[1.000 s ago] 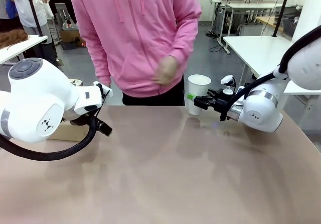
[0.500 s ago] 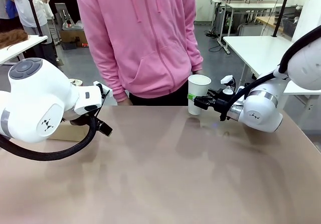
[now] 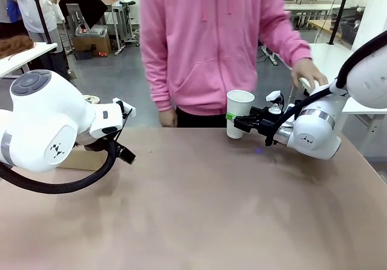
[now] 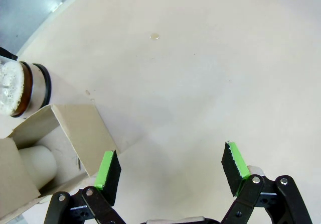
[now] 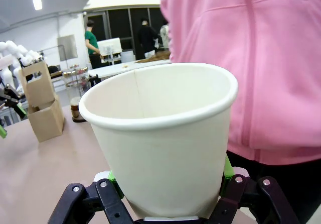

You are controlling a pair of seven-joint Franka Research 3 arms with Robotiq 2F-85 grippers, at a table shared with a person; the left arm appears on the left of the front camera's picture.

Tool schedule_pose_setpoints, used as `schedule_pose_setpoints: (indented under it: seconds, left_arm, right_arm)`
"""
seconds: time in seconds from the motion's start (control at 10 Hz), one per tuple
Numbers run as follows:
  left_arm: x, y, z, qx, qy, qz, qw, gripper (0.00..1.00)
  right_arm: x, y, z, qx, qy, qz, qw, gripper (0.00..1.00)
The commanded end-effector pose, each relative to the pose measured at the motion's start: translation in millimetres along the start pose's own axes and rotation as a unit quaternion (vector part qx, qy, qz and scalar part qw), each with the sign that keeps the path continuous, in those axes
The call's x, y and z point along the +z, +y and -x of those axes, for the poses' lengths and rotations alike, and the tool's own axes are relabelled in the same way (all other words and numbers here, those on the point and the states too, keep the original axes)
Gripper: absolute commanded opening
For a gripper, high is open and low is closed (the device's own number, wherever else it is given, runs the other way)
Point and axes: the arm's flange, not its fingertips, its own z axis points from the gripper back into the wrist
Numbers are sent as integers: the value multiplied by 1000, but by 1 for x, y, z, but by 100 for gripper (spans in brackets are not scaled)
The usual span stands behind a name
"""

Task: Pour a drink into a cup and package it in a carrier.
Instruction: When a person places the Paper Cup Lid on the 600 ml Paper Cup , lift the 600 ml Paper Cup.

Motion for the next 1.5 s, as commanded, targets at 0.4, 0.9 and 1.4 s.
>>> schedule_pose_setpoints:
  seconds: [0.4, 0.9, 1.4]
  left_arm:
    - [0, 0, 0, 0, 0, 1, 1000, 100]
    - [0, 0, 0, 0, 0, 1, 1000, 100]
    - [0, 0, 0, 0, 0, 1, 1000, 100]
  right_arm:
    - [1, 3, -4, 2, 2, 2, 1000, 80]
    - [1, 3, -4, 2, 2, 2, 1000, 80]
    - [1, 3, -4, 2, 2, 2, 1000, 80]
